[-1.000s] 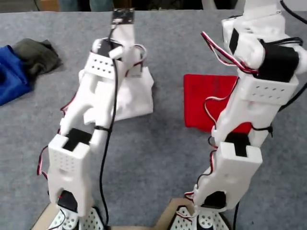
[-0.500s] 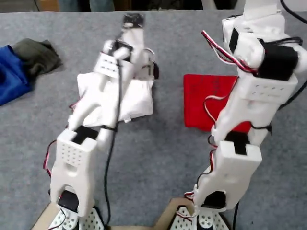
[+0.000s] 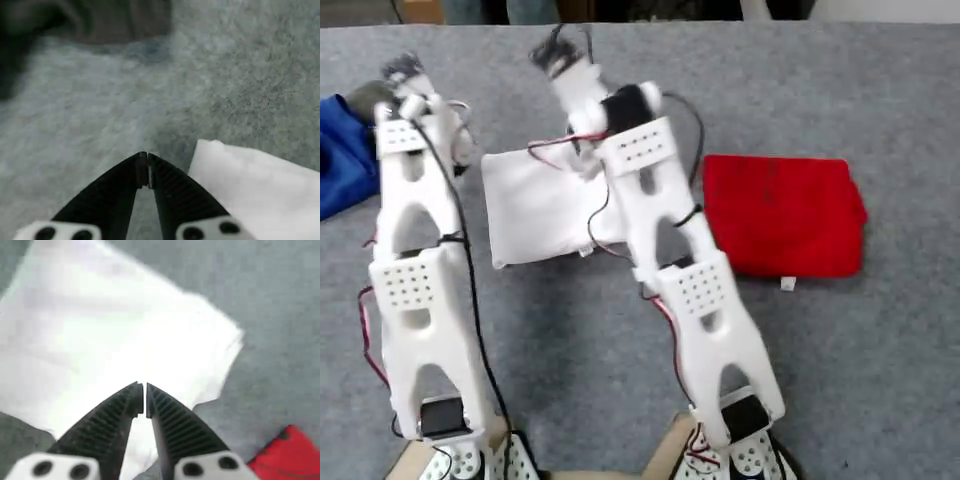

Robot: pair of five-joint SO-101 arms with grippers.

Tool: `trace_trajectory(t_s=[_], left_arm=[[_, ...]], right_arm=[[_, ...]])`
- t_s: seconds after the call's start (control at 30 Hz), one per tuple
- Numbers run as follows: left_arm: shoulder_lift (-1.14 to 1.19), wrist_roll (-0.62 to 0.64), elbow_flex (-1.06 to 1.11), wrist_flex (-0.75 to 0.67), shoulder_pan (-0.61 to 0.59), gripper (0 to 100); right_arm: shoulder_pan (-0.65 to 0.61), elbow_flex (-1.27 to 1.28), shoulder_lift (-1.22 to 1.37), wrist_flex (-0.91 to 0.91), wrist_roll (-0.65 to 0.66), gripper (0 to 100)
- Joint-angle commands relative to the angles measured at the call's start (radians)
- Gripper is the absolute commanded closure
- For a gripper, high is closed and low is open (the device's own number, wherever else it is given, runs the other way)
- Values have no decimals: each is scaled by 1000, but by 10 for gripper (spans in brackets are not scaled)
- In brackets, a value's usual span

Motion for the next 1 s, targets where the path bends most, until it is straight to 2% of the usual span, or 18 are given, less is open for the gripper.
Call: trace_trajectory(t_s=[0.0, 0.17, 0.4, 0.53, 0.63, 0.77, 0.9, 0.97], left_arm=[[80, 11, -82, -44, 1, 971], [158, 14, -240, -11, -30, 971], [163, 12, -259, 3, -61, 971], [69, -15, -312, 144, -96, 970], [14, -110, -367, 290, -84, 970], [20, -176, -390, 361, -54, 971], [57, -279, -433, 368, -58, 972], [48, -358, -516, 411, -67, 972]], right_arm=[[9, 1, 87, 14, -8, 985], [28, -51, 186, 11, 0, 985], [55, -266, 153, 14, -3, 985], [81, -225, 15, 15, -6, 984], [78, -153, -93, 17, -20, 983], [63, 38, -269, 17, -183, 983], [12, 409, -478, 17, -330, 982], [-14, 615, -562, 11, -400, 939]])
